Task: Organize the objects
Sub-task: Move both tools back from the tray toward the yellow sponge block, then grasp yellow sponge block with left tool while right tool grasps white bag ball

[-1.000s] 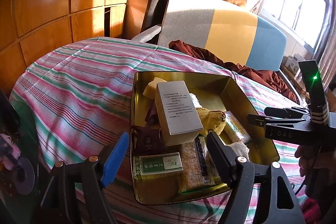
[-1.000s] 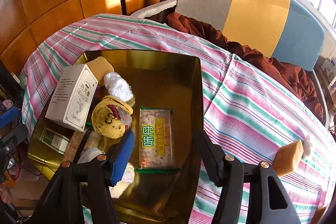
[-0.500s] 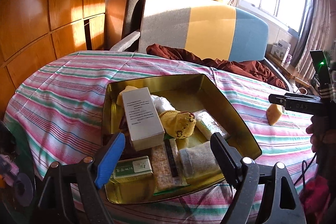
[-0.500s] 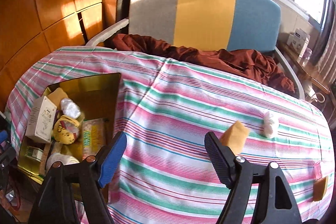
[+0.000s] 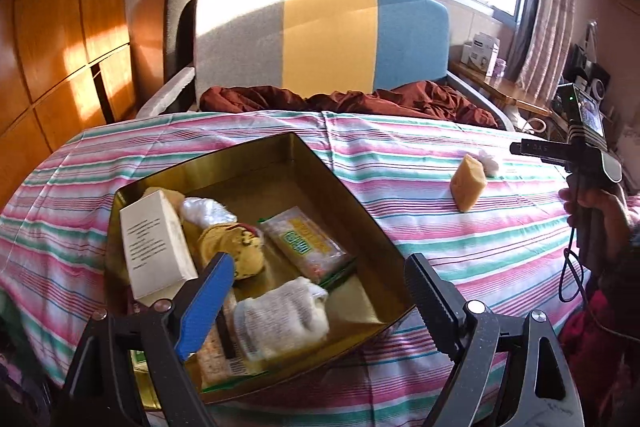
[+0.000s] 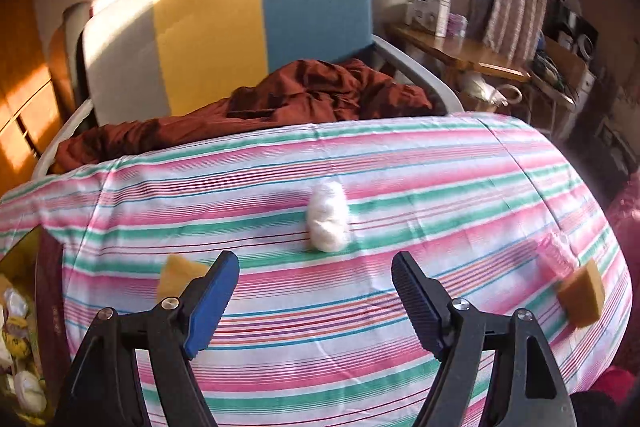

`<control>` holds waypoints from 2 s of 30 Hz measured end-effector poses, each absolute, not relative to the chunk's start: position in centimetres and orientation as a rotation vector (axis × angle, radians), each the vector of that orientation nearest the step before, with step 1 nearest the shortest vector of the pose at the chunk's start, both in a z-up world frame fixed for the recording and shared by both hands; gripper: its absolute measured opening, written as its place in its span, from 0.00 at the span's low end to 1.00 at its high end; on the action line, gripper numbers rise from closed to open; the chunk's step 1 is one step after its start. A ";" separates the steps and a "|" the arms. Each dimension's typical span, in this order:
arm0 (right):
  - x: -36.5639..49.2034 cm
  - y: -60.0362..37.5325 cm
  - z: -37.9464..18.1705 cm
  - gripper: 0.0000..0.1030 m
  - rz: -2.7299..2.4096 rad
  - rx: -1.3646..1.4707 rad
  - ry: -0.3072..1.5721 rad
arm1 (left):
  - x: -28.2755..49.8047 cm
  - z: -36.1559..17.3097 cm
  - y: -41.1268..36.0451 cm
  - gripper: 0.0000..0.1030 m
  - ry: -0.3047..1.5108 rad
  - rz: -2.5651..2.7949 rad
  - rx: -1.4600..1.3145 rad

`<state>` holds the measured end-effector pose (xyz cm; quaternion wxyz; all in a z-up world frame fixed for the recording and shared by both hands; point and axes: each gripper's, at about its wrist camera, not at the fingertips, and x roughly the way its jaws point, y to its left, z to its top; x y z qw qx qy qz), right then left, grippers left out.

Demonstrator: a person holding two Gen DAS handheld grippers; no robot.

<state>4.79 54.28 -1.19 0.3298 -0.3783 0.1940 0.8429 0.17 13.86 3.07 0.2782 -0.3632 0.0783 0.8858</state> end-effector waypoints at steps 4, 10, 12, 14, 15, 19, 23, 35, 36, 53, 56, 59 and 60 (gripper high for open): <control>6.8 57.7 -2.4 0.78 2.101 -0.960 0.785 | 0.1 3.0 17.2 0.85 0.242 2.323 -0.971; 7.3 58.3 -2.9 0.78 2.073 -0.983 0.885 | 0.1 2.1 23.5 0.85 0.291 2.203 -0.979; 7.5 58.3 -3.1 0.78 2.062 -0.990 0.893 | 0.0 1.6 25.7 0.85 0.323 2.180 -0.984; 7.6 58.5 -3.3 0.78 2.056 -0.995 0.919 | -0.2 1.2 27.7 0.85 0.340 2.152 -0.985; 7.6 58.6 -3.4 0.78 2.051 -0.999 0.928 | -0.4 0.9 28.7 0.85 0.347 2.140 -0.989; 7.9 58.9 -3.7 0.78 2.032 -1.002 0.965 | -1.2 -0.2 32.6 0.85 0.375 2.092 -1.003; 8.0 59.0 -3.7 0.78 2.031 -1.004 0.986 | -2.3 -1.3 36.2 0.86 0.410 2.061 -1.029; 7.5 59.1 -3.9 0.78 2.045 -1.028 0.986 | -6.2 -4.9 44.9 0.86 0.464 2.049 -1.089; 7.5 59.1 -3.9 0.78 2.043 -1.031 0.985 | -6.5 -5.5 45.4 0.83 0.469 2.039 -1.100; 6.3 58.3 -4.7 0.78 2.042 -1.121 0.899 | 1.1 -7.8 36.5 0.30 0.284 2.014 -1.117; 6.0 58.2 -5.0 0.78 2.051 -1.147 0.900 | 1.5 -7.9 37.0 0.30 0.320 2.012 -1.083; 5.4 58.1 -4.9 0.78 2.071 -1.174 0.930 | 1.5 -8.3 37.0 0.30 0.337 2.008 -1.039; 4.9 58.1 -4.7 0.78 2.079 -1.196 0.908 | 1.5 -8.3 37.0 0.30 0.343 2.009 -1.032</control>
